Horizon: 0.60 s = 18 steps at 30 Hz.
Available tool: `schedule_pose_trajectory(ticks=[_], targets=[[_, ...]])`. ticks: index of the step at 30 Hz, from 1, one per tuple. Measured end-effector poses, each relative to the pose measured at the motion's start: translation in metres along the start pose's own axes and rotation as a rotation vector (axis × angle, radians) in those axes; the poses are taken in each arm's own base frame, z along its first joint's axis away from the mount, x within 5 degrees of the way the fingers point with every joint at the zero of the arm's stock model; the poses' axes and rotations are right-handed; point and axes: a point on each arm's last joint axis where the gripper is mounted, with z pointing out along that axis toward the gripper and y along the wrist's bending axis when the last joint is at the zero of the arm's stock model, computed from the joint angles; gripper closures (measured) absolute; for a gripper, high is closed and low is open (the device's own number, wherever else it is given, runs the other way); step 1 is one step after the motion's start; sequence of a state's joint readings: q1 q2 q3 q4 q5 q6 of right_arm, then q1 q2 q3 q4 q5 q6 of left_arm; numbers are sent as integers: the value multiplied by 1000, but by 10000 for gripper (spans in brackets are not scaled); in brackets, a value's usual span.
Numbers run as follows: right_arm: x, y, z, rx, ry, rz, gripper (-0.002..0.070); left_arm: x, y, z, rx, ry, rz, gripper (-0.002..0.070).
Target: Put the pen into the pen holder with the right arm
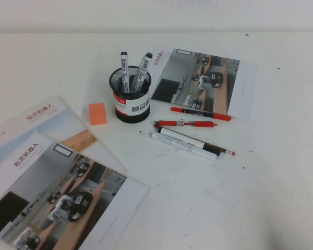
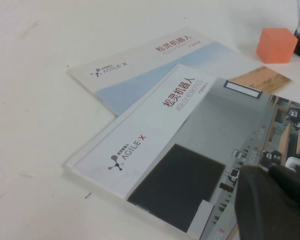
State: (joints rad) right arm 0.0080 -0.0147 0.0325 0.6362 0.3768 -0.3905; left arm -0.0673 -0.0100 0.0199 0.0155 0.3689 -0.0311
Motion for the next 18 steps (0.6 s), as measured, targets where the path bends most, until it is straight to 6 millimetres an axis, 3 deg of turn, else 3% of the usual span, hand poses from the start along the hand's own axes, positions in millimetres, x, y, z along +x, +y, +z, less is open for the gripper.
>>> schedule_pose_trajectory(ticks=[18], targets=[[0,1,0,-7,-5,22,696,0,0,0,0,0,0,676]])
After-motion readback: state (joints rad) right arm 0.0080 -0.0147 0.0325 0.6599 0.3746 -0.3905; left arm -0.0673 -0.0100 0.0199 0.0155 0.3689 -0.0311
